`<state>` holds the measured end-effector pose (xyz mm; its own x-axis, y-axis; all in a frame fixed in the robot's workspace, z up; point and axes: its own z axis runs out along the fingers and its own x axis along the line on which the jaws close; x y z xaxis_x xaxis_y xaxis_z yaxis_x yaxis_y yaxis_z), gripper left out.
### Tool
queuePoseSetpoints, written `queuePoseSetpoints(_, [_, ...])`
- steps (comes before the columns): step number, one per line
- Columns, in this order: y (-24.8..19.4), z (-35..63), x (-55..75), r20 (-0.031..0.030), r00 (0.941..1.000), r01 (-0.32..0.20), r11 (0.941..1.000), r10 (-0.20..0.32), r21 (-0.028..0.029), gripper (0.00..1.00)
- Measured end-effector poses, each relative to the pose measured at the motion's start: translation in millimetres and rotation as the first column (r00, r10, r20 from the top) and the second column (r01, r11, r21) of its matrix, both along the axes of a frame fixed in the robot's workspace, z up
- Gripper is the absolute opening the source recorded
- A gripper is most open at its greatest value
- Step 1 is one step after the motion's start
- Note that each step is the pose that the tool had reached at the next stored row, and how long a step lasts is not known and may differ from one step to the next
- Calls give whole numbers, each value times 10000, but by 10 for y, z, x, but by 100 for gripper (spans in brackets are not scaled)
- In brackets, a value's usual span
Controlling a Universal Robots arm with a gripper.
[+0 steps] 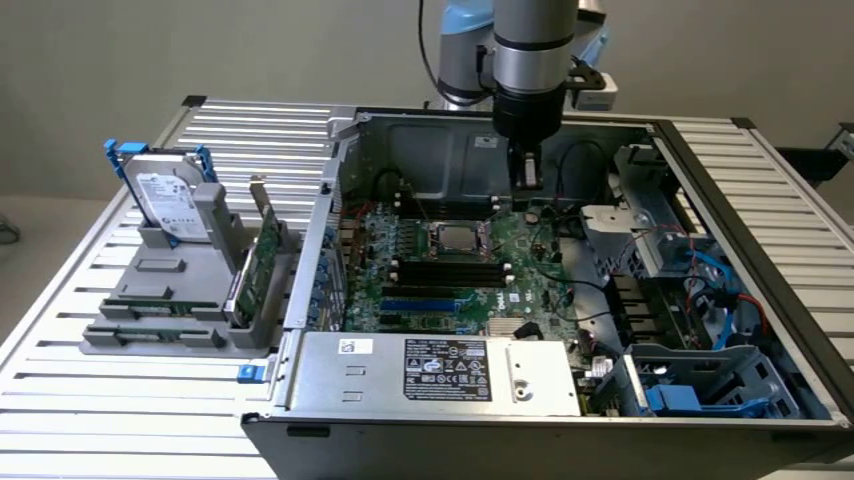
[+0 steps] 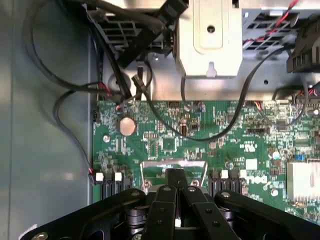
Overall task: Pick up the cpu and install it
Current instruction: 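Install the second cpu locking lever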
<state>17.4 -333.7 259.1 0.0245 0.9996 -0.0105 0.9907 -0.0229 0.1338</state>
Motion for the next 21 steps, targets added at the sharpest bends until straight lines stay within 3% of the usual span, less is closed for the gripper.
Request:
queuePoseSetpoints(8, [0,1,206,0,10000,0,10000,0,0,11])
queuePoseSetpoints(9, [0,-1,205,24,10000,2,10000,-2,-2,11])
queuePoseSetpoints(13, [0,-33,205,232,9997,1,10000,-1,0,11])
queuePoseSetpoints(16, [0,-80,205,324,9995,1,10000,-1,-2,11])
queuePoseSetpoints(20, [0,-148,203,340,9994,1,10000,-1,0,11])
queuePoseSetpoints(21, [0,-151,203,291,9996,0,10000,0,0,11])
